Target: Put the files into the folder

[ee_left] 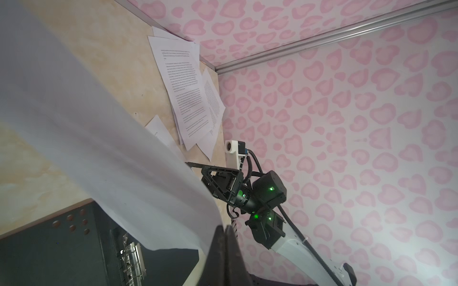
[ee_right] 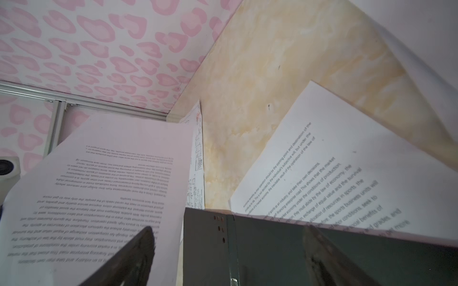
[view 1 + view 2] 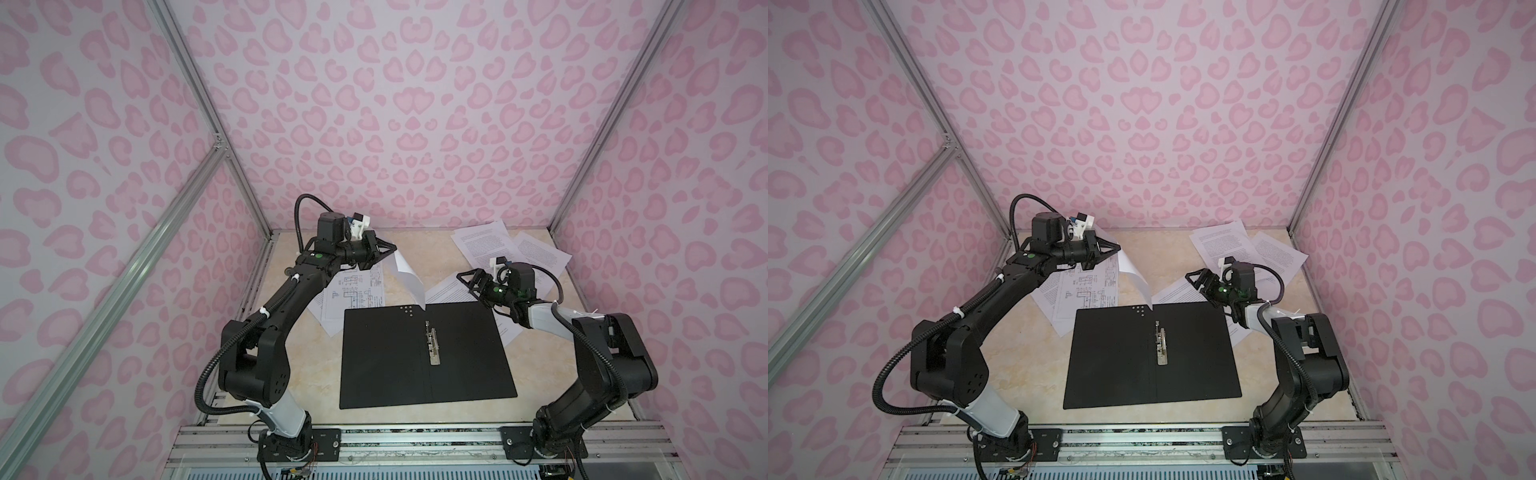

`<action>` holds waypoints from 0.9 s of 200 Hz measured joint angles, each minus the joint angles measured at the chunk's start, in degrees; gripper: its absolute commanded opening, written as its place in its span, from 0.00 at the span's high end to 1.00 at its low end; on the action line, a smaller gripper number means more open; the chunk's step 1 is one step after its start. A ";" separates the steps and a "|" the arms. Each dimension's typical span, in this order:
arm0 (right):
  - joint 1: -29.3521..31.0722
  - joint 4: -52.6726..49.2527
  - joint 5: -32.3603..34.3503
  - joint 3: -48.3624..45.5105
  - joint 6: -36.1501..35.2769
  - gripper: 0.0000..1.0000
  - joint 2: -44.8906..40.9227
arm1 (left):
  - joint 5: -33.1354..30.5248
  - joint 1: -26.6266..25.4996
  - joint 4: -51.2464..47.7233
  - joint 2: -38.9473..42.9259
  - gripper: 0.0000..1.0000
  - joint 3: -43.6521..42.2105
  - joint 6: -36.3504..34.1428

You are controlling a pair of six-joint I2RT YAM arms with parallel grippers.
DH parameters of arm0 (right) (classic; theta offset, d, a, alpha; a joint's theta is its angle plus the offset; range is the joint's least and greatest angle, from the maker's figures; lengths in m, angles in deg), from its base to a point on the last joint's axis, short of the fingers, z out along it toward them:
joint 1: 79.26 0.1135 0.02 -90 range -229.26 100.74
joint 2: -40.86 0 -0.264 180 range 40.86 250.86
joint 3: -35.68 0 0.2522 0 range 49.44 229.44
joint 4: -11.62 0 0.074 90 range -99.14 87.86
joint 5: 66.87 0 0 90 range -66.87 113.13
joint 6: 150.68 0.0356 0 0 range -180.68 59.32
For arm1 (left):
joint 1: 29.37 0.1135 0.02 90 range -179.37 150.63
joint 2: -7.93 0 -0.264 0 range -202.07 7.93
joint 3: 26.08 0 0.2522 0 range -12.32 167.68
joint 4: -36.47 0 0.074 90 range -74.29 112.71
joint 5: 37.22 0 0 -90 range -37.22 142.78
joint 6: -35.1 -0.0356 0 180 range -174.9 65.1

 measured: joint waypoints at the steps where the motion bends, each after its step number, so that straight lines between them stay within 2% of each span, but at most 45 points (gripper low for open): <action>1: -0.02 0.13 -0.02 -0.04 0.11 0.05 0.00 | 0.04 -0.09 0.02 -0.02 0.96 0.09 0.02; 10: -0.35 1.84 -0.90 -0.61 1.36 0.02 -0.11 | 0.50 -0.96 0.44 -0.94 0.96 1.66 0.02; 57: -2.47 12.02 -3.52 -2.58 10.75 0.02 1.38 | 0.81 -5.66 1.03 -7.52 0.96 9.79 2.43; 120: -5.42 28.06 -6.03 -4.31 23.06 0.02 8.92 | 2.12 -12.50 1.75 -13.84 0.96 24.41 5.97; 180: -4.94 45.18 -7.43 -3.89 34.95 0.02 13.20 | 3.58 -13.31 3.61 -13.88 0.96 24.02 7.39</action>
